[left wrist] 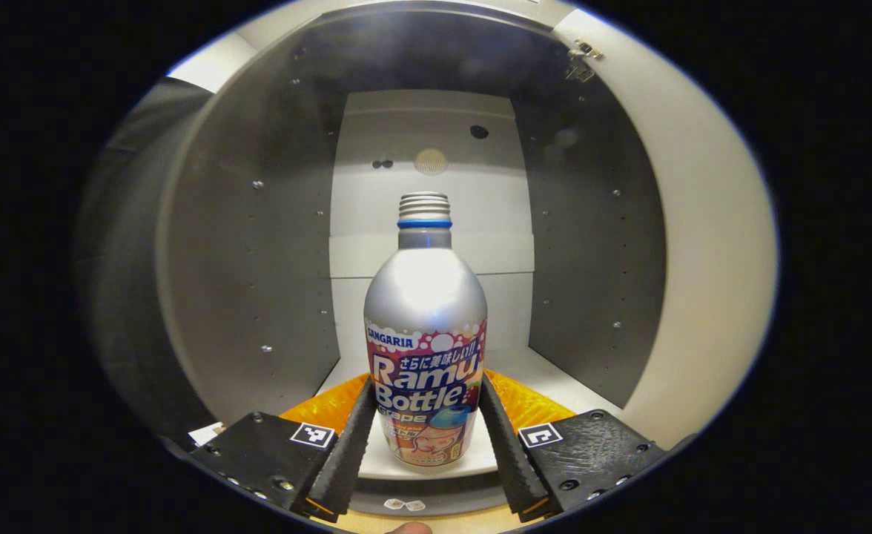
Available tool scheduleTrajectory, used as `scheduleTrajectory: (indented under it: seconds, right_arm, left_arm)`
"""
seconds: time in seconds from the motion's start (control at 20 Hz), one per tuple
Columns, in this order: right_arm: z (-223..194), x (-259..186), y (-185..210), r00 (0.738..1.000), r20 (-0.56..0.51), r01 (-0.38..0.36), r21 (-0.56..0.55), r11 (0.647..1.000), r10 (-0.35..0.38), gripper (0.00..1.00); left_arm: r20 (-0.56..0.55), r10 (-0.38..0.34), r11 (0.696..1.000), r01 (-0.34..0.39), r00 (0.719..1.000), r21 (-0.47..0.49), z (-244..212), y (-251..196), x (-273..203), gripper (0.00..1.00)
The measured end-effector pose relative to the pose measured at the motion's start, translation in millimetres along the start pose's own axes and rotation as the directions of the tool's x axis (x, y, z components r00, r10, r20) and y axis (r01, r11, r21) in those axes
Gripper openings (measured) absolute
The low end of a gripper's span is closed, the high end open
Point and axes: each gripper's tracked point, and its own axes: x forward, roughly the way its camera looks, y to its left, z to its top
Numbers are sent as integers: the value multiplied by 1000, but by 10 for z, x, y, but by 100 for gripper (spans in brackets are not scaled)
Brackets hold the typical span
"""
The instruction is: Open the cabinet door with the right hand, grasp the bottle in the cabinet with the left hand and place it on the coaster, then close the cabinet door with the right hand.
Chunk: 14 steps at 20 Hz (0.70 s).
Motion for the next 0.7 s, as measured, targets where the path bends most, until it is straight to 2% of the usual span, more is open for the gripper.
scheduleTrajectory:
  seconds: [0.05,0.1,0.15,0.2,0.35,0.4,0.45,0.55,0.6,0.65,0.7]
  right_arm:
    - [1,3,-6,999,-7,-34,10,999,34,100]
    - [-9,28,-23,997,-15,-69,22,997,69,100]
    - [-6,40,-44,995,-18,-94,34,995,95,100]
    - [-14,37,-58,993,-22,-115,46,992,116,100]
    - [79,-19,-86,992,10,-126,87,988,126,97]
    - [125,-50,-27,991,27,-136,99,986,134,100]
    - [130,-79,57,989,26,-148,96,984,146,96]
    - [94,-164,222,989,10,-151,50,987,150,100]
    - [82,-224,307,989,3,-148,18,989,148,96]
    - [35,-293,394,990,-12,-139,-4,990,139,100]
    - [-6,-373,518,989,-25,-148,-5,989,148,96]
  left_arm:
    - [1,11,1000,-11,1000,3,-10,48,-151,75]
    - [0,30,1000,-30,1000,4,-15,131,-291,70]
    - [-2,47,999,-47,999,-2,-30,191,-413,75]
    - [-5,66,998,-66,998,-12,-44,253,-552,75]
    - [-13,97,995,-97,995,-14,-143,476,-982,75]
    - [-12,99,995,-99,995,-2,-185,556,-1119,75]
    - [-13,113,993,-113,993,24,-239,646,-1255,75]
    - [-28,108,992,-106,994,64,-439,799,-1536,75]
    - [-31,95,993,-93,995,67,-523,814,-1652,75]
    - [-51,85,995,-82,995,62,-641,847,-1755,75]
    - [-60,74,996,-72,995,45,-758,892,-1859,75]
